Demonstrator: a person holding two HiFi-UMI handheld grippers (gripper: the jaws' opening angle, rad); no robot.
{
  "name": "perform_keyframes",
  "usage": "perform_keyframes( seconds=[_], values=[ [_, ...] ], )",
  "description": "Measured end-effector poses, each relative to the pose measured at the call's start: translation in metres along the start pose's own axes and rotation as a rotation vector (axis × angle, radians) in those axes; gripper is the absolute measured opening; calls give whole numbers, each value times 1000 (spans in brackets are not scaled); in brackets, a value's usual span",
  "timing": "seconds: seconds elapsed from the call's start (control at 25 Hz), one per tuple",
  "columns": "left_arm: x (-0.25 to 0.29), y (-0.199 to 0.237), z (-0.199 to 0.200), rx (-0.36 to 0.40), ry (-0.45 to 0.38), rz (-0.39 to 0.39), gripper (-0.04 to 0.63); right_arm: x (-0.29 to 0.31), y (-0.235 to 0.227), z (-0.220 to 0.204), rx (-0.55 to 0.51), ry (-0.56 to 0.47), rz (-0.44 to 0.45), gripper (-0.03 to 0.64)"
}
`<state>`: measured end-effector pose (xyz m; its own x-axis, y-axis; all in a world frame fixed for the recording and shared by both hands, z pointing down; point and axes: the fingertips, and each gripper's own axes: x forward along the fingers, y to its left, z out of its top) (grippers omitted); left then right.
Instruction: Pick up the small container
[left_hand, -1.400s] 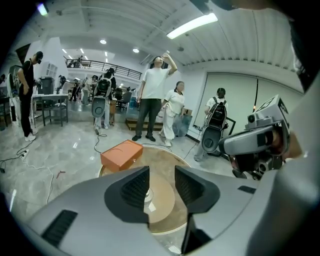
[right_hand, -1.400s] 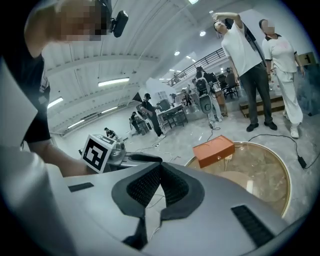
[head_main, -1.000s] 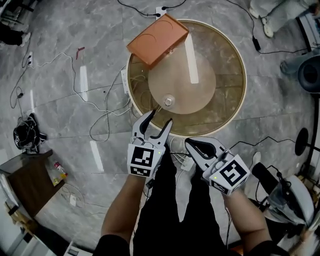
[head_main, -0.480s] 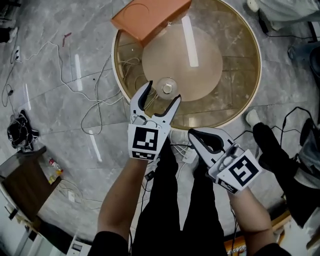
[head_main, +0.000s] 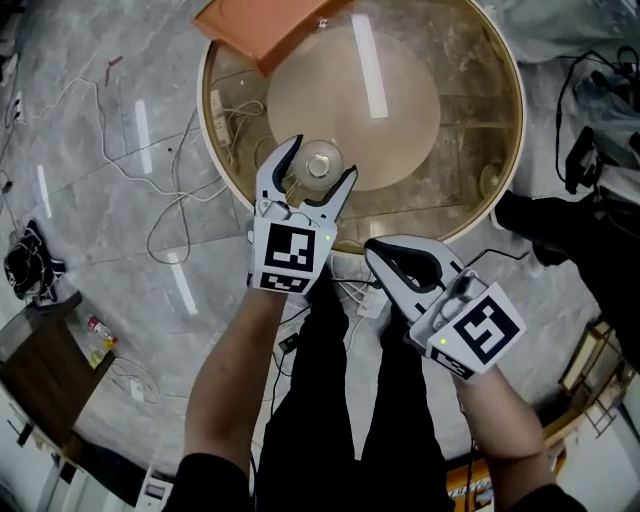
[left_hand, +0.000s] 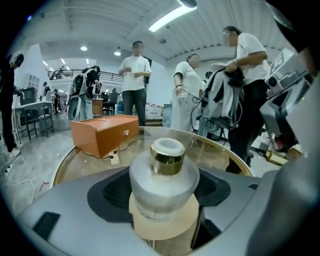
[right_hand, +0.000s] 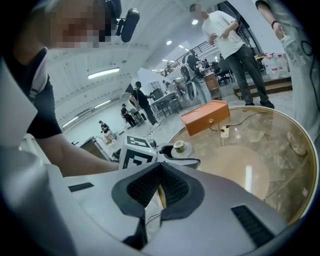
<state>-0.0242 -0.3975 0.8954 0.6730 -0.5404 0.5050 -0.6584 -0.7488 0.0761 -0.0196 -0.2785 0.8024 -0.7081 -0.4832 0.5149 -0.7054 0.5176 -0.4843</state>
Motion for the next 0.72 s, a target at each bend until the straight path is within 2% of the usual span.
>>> perform_keyframes(
  seconds=[0.32, 0.4, 0.52, 0.72],
  values=[
    [6, -3, -9, 55, 45, 7, 345, -12, 16, -16, 9, 61, 18, 14],
    [1, 0, -7, 43, 41, 31, 343, -13, 18, -17, 17, 59, 16, 14],
    [-14, 5, 4, 0, 21, 65, 342, -15, 23, -13, 27, 45, 21, 14],
    [-62, -12, 41, 12, 15, 81, 342, -38, 52, 8, 1, 40, 54, 14]
  ],
)
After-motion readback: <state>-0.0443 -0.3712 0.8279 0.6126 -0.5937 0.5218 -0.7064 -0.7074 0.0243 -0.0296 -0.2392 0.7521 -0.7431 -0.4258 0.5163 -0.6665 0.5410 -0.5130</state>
